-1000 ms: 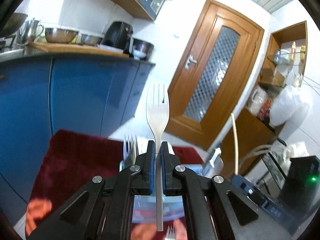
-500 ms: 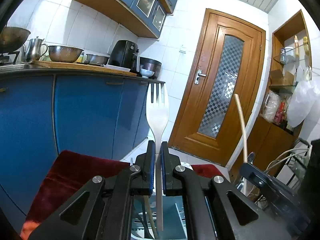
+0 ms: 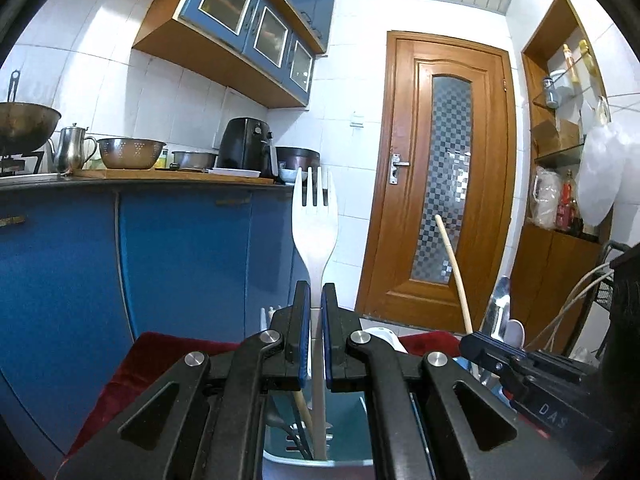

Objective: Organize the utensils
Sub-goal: 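Lower the fork into the blue holder with the left tool while the right tool drops the chopstick in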

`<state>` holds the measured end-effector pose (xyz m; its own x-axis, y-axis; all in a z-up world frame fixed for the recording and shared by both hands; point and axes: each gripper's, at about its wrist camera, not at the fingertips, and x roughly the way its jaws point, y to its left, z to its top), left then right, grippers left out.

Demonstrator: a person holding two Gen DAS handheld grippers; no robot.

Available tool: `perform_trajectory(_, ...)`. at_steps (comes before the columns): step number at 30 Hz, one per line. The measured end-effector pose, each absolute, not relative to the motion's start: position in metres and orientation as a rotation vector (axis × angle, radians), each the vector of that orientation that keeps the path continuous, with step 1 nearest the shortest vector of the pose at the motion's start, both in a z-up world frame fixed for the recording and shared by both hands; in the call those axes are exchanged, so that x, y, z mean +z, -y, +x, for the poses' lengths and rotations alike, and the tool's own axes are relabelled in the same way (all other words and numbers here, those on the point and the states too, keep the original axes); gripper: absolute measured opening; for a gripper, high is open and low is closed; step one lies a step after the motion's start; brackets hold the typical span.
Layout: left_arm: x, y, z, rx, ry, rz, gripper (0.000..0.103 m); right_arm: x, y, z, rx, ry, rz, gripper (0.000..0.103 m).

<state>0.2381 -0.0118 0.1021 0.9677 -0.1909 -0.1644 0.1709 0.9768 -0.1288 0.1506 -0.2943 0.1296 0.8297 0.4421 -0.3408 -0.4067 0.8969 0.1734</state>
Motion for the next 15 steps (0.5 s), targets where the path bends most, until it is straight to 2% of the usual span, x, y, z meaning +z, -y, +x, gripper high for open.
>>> perform_trajectory(4,0.099,0.013,0.235,-0.19,-0.199,-0.127,0.004,0.132,0.294,0.146,0.452,-0.382,0.096,0.009)
perform_trajectory(5,0.098,0.013,0.235,-0.192,-0.211,-0.129,0.005,0.132,0.295,0.145,0.451,-0.381,0.097,0.013)
perform_trajectory(7,0.097,0.012,0.235,-0.203,-0.231,-0.136,0.015,0.134,0.295,0.141,0.453,-0.376,0.101,0.02)
perform_trajectory(15,0.103,0.015,0.223,-0.221,-0.249,-0.122,0.024,0.146,0.297,0.124,0.458,-0.369,0.121,0.023)
